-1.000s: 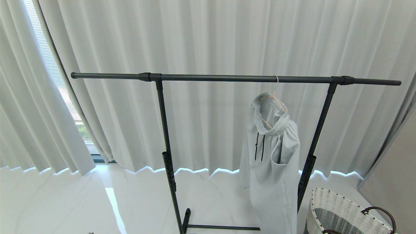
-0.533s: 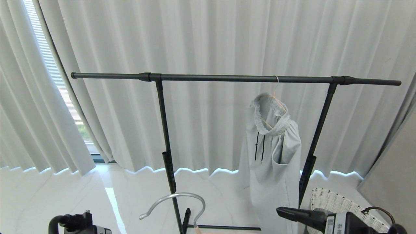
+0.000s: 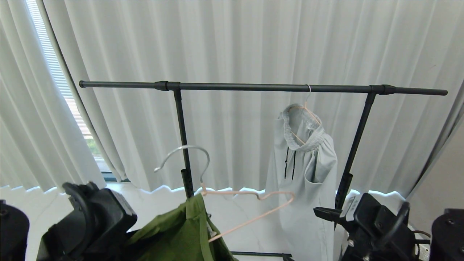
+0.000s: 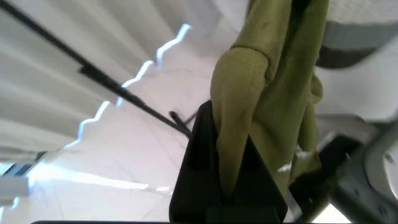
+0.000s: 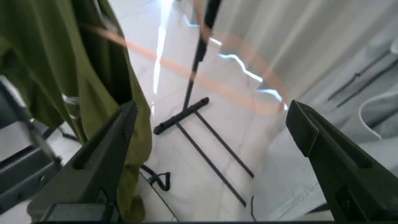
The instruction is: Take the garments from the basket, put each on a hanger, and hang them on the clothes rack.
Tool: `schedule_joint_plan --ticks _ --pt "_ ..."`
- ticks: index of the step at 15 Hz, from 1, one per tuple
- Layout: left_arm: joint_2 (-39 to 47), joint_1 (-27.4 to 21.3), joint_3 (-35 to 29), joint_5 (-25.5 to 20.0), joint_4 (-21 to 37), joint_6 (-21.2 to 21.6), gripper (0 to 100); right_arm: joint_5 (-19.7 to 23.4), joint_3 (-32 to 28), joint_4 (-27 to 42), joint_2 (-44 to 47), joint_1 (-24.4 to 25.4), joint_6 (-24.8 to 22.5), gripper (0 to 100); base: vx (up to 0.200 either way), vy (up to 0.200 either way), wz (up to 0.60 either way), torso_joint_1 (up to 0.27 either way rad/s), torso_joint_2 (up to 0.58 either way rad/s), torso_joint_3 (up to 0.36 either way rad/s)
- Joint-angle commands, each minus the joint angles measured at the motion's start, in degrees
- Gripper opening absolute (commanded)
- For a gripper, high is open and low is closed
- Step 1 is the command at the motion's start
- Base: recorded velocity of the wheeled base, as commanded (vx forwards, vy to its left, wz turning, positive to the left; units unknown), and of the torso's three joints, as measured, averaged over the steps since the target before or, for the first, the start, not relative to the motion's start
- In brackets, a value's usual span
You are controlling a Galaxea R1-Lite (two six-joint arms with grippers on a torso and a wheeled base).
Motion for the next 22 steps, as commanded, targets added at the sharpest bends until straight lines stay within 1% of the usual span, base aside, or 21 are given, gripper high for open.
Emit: schedule_joint_plan --ticks 1,3,5,8,9,11,13,17,18,20,22 --pt "2.96 2.77 -4.72 0.61 -0.04 -0.2 0 -0.01 -1.96 -0.01 3.07 -1.7 1.79 100 0.0 0.0 0.0 0.0 0.0 0.0" --pt "3.93 3.21 -7.8 0.61 -0.04 -0.29 0 -0.19 -4.07 -0.01 6.76 -1.7 5.92 100 0.0 0.0 0.0 0.0 0.0 0.0" --pt "4.55 3.21 -9.55 0.61 -0.13 -0.38 0 -0.27 -8.2 -0.01 10.98 -1.7 8.38 100 0.0 0.0 0.0 0.0 0.0 0.0" --pt "4.63 3.13 -10.61 0.61 -0.13 -0.38 0 -0.27 -13.47 -0.01 16.61 -2.85 8.82 100 0.0 0.0 0.0 0.0 0.0 0.0" --pt "4.55 3.13 -10.7 0.61 -0.13 -0.38 0 -0.54 -15.94 -0.01 19.42 -3.2 9.61 100 0.0 0.0 0.0 0.0 0.0 0.0" --pt "4.37 3.13 -10.78 0.61 -0.13 -0.38 0 -2.82 -18.66 -0.01 23.46 -3.29 10.14 100 0.0 0.0 0.0 0.0 0.0 0.0" --pt "4.28 3.04 -10.78 0.52 -0.13 -0.38 0 -3.09 -20.33 -0.01 25.57 -3.37 10.76 100 0.0 0.0 0.0 0.0 0.0 0.0" --pt "4.37 2.77 -10.7 0.43 -2.41 -0.29 0 -3.44 -20.15 -0.01 26.89 -3.46 10.76 100 0.0 0.0 0.0 0.0 0.0 0.0" --pt "4.28 2.77 -10.52 0.43 -2.41 -0.29 0 -4.49 -19.8 0.08 27.24 -3.9 10.76 100 0.0 0.0 0.0 0.0 0.0 0.0" --pt "4.02 2.86 -10.35 0.52 -2.41 -0.29 0 -6.16 -17.08 0.17 26.98 -6.45 10.58 100 0.0 0.0 0.0 0.0 0.0 0.0" --pt "4.02 2.86 -9.91 0.61 -2.41 -0.29 0 -6.51 -12.86 0.08 24.78 -9.61 10.05 100 0.0 0.0 0.0 0.0 0.0 0.0"
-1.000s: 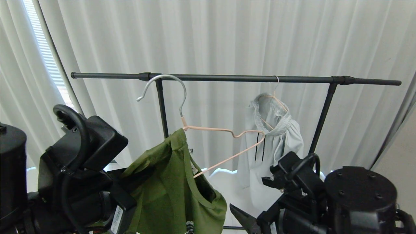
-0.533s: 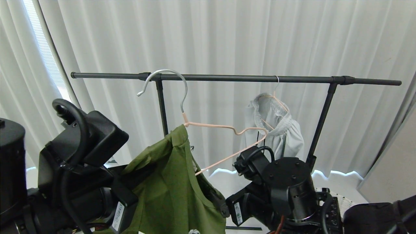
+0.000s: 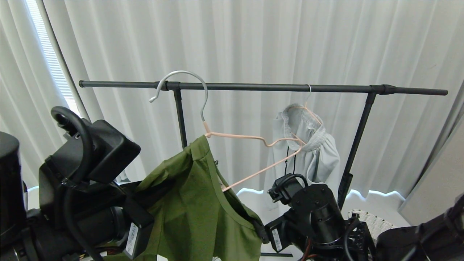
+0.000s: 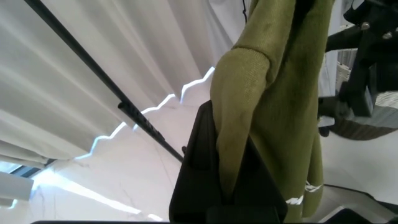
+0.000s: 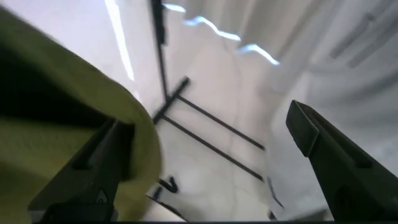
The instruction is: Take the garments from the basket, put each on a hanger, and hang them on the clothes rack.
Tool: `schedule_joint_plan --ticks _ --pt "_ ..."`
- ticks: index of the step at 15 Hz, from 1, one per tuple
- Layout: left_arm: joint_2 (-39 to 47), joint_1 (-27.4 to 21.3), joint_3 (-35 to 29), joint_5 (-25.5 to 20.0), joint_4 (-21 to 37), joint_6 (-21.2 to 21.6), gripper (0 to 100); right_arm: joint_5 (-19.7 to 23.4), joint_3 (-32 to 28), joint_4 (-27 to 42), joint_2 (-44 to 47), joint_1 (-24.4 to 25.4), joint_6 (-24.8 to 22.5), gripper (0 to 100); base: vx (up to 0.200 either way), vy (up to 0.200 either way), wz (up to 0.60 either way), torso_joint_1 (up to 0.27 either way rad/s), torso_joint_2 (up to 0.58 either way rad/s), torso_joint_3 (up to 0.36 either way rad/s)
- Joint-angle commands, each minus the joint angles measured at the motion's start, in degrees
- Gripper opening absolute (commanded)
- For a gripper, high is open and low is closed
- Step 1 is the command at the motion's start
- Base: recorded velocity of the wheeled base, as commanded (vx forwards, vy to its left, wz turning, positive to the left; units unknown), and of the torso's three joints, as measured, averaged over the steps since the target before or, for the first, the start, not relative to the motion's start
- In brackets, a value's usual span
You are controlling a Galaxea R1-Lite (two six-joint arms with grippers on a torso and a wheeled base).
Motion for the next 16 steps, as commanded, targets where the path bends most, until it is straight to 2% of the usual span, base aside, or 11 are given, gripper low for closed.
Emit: schedule_joint_plan --ticks 1,4,7,13,15,16 --pt "-0.1 0.08 0.88 0.04 -0.01 0.15 0 -0.08 4.74 -0.01 -3.32 -3.31 -0.63 100 0.0 0.0 0.0 0.0 0.0 0.0" --pt "-1.16 0.08 4.39 0.04 -0.01 0.42 0 -0.08 10.45 -0.01 -8.07 -8.67 -2.82 100 0.0 0.0 0.0 0.0 0.0 0.0" --pt "-4.5 0.0 8.79 -0.14 -0.01 0.85 0 0.01 12.56 -0.01 -10.62 -13.06 -3.26 100 0.0 0.0 0.0 0.0 0.0 0.0" --pt "-8.45 0.44 17.31 0.21 -0.01 4.9 0 0.8 12.47 -0.01 -12.28 -14.03 -3.35 100 0.0 0.0 0.0 0.0 0.0 0.0" --pt "-7.84 2.37 18.19 1.0 -0.01 7.45 0 3.53 12.38 -0.01 -14.48 -13.85 -4.41 100 0.0 0.0 0.0 0.0 0.0 0.0" --pt "-6.87 3.86 18.19 2.06 -0.01 9.12 0 6.43 12.38 0.17 -16.42 -13.85 -5.46 100 0.0 0.0 0.0 0.0 0.0 0.0"
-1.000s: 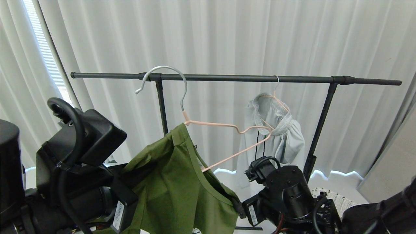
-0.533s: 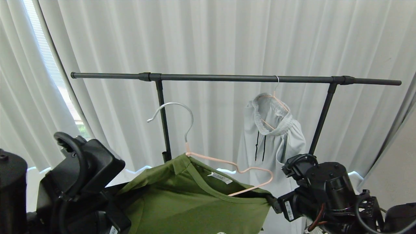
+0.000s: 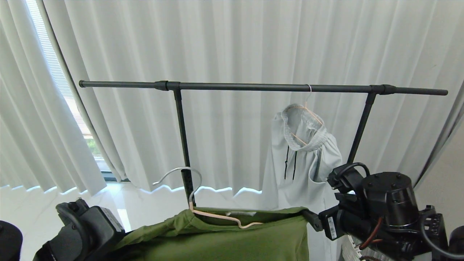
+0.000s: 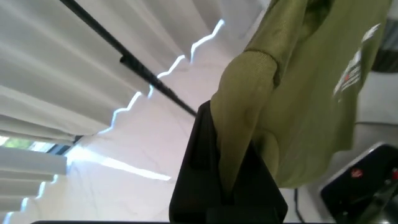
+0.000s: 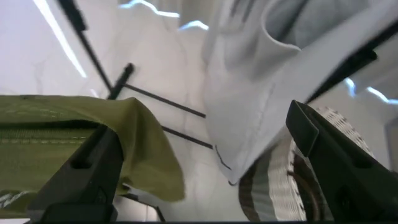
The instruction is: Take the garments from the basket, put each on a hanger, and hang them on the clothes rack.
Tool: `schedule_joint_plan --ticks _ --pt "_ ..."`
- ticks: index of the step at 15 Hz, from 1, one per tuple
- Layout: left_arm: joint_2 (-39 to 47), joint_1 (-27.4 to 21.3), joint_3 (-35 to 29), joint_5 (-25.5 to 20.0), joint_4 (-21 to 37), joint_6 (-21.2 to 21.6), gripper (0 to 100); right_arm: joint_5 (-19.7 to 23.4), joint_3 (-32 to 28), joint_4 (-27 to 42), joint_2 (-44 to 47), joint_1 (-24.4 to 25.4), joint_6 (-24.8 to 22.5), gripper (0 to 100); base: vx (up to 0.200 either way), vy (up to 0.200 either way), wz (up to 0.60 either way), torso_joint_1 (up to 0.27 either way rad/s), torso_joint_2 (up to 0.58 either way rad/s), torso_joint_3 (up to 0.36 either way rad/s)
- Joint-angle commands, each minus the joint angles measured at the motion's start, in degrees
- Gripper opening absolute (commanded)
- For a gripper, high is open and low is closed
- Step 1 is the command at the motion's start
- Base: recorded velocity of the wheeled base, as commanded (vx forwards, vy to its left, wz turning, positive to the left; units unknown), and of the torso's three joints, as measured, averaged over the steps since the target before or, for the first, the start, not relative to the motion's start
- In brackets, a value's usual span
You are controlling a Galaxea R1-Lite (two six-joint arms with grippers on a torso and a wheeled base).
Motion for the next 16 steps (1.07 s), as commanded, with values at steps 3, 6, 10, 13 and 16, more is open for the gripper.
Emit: schedule_joint_plan --ticks 3,6,10,13,16 --pt "1.22 1.68 0.09 -0.15 -4.04 -0.45 0 7.31 -0.07 3.19 -7.56 1.11 -1.89 100 0.0 0.0 0.0 0.0 0.0 0.0" --pt "1.13 1.5 0.35 -0.15 -5.45 -3.27 0 14.69 -0.33 7.67 -11.51 4.28 -1.89 100 0.0 0.0 0.0 0.0 0.0 0.0" --pt "-0.1 0.98 0.35 -3.93 -5.45 -4.15 0 19.87 -3.05 16.28 -15.82 7.0 -1.98 100 0.0 0.0 0.0 0.0 0.0 0.0" --pt "-1.24 0.98 0.35 -9.64 -5.98 -4.32 0 20.49 -7.36 18.74 -15.38 8.14 -4.79 100 0.0 0.0 0.0 0.0 0.0 0.0" --pt "-0.54 0.98 0.62 -13.42 -10.55 -3.97 0 24.27 -12.28 22.61 -14.33 10.25 -8.31 100 0.0 0.0 0.0 0.0 0.0 0.0"
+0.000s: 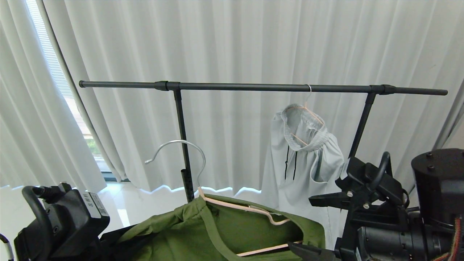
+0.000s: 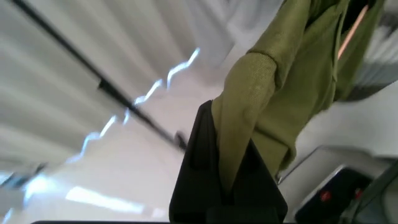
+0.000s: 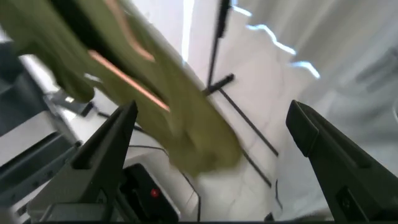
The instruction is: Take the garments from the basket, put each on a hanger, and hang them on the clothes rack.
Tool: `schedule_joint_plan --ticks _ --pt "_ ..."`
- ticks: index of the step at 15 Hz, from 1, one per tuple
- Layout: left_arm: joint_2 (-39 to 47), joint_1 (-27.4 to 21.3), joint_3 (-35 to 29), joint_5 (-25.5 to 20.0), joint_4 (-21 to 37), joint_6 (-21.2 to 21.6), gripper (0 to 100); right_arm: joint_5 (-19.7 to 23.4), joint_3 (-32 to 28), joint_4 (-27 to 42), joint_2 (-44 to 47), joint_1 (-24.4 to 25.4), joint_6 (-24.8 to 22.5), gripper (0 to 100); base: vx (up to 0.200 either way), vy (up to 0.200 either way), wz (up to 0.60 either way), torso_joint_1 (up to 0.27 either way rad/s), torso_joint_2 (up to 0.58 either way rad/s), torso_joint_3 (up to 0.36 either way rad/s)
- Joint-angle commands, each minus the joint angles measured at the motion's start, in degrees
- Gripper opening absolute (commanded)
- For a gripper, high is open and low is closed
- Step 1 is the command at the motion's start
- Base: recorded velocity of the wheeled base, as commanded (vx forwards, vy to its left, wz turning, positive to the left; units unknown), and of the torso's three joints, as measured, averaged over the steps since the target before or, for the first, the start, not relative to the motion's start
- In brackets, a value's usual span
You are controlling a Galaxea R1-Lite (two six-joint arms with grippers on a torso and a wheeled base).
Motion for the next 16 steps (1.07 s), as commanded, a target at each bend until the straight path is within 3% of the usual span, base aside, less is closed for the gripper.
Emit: schedule_joint_plan --ticks 1,6,11,16 --pt "0.2 0.01 0.11 -0.77 -0.19 0.14 0 2.06 -4.02 2.84 0.88 2.83 -1.35 100 0.0 0.0 0.0 0.0 0.0 0.0" --pt "0.29 -3.24 -0.07 -2.18 -0.19 1.63 0 5.14 -9.64 6.62 6.86 6.25 -6.97 100 0.0 0.0 0.0 0.0 0.0 0.0" --pt "0.03 -3.24 0.02 -2.53 -0.28 2.87 0 5.05 -14.3 9.87 11.7 8.19 -7.15 100 0.0 0.0 0.0 0.0 0.0 0.0" --pt "-0.15 -3.85 -0.16 -2.53 -0.37 2.87 0 4.7 -14.39 10.05 12.57 8.27 -7.15 100 0.0 0.0 0.0 0.0 0.0 0.0"
